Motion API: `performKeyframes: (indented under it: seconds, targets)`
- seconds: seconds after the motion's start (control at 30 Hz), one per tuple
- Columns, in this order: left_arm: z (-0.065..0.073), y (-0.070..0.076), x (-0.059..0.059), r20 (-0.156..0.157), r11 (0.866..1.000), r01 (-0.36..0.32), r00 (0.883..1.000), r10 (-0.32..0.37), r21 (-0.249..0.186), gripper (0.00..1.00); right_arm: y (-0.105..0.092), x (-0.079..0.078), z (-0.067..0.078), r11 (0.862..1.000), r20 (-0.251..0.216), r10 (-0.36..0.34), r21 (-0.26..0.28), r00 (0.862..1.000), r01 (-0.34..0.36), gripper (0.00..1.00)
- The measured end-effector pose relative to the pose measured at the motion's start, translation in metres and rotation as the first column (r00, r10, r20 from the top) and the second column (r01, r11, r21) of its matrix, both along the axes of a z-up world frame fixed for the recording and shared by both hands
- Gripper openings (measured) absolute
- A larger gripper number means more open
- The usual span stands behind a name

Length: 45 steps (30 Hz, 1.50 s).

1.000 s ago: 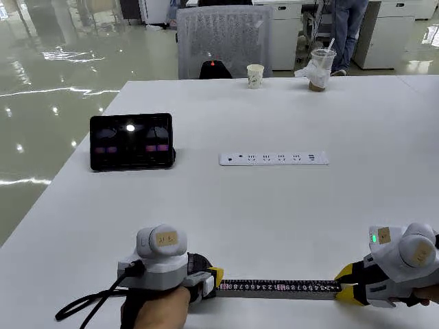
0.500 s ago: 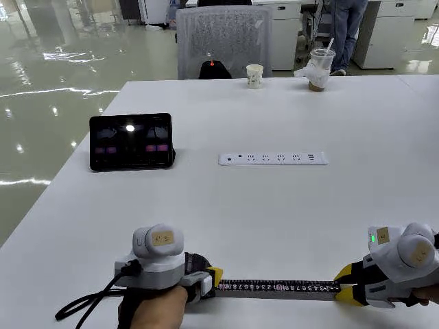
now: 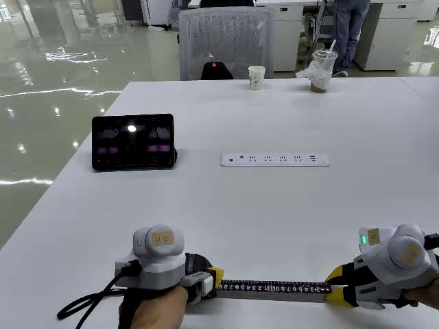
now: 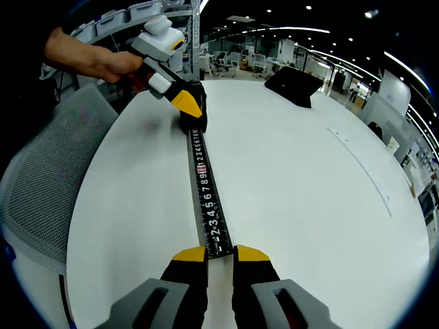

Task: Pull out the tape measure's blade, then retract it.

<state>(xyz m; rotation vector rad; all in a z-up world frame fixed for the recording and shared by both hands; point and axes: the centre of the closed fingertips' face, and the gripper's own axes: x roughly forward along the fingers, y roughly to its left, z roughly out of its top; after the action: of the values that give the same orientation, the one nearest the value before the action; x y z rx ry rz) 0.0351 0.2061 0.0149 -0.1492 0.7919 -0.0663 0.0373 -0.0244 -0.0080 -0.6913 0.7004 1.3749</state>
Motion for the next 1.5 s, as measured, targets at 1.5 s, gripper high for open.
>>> performKeyframes:
  seconds: [1.5]
  targets:
    - [0.000, 0.001, -0.002, -0.006, 1.000, 0.003, 1.000, -0.003, -0.025, 0.59, 0.065, -0.011, 0.002, 0.999, 0.016, 0.028, 0.044, 0.999, -0.028, 0.09]
